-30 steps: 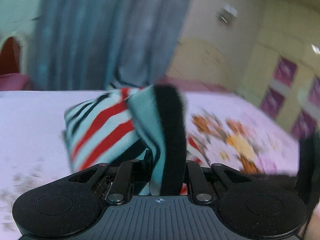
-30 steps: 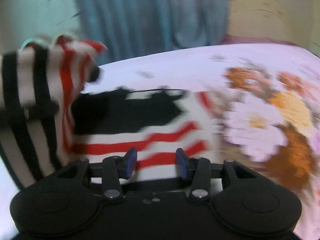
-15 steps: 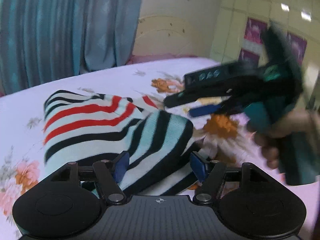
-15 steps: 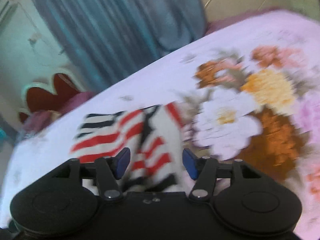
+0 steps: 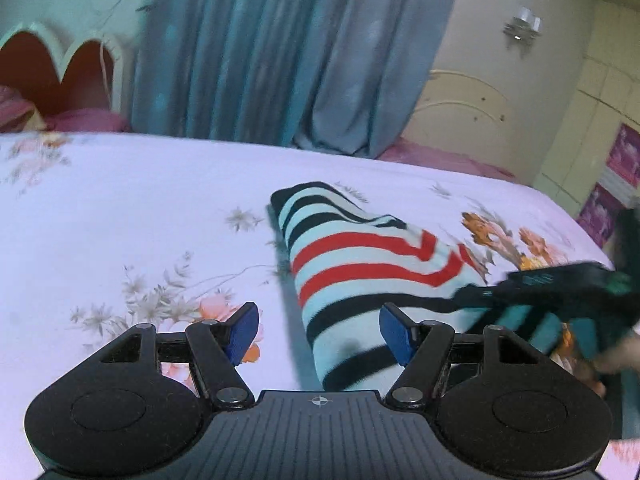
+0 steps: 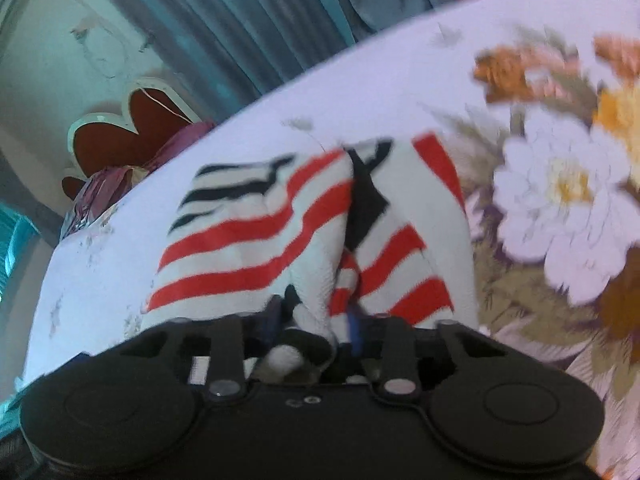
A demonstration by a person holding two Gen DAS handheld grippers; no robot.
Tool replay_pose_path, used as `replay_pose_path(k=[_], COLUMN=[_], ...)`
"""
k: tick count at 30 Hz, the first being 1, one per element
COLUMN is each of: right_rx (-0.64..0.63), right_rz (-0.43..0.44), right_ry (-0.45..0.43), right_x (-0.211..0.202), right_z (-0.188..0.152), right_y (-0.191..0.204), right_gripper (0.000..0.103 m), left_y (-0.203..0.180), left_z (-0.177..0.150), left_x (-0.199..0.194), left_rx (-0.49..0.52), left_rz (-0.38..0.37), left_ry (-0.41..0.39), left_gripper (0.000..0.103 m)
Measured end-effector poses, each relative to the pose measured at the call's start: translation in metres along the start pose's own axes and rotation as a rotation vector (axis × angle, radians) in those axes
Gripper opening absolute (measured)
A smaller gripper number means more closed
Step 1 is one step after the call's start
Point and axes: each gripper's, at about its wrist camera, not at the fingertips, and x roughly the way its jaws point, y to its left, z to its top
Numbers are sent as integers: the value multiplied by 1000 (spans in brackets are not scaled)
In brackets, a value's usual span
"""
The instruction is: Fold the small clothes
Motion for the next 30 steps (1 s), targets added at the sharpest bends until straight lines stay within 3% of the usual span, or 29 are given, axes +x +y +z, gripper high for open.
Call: replay_pose_path(k=[4,8,12,14,20,24,30], right_rx=[-176,-223,-148,-147,-36,-57,-44], right_rz=[-64,-159,-186,-191,-130,-135,-164], right_ry=[-150,-203,-118,-116,-106,-102,-66], right_x=[-34,-47,-23,-18,-50,-70,-68], right_z=[-4,-6,-9,-9,-16,-35,-57], right_y=[19,6,-26,-26,-35,-33,-37], right_gripper=[20,20,20,23,34,31,24], left_y=[-18,-41,-58,-62,-61,-63,-60], left_z=[2,-2,-16,-21,-20,-23,-26], left_x=[34,51,66,71,67,65,67], left_rx=[-12,13,47,51,72,82,95], left_rz=[-20,-69,-83,-73,-72,-66,-75], left_ry=[1,18,71,82,92,88,104], left_gripper=[66,66,66,66,66,66,67])
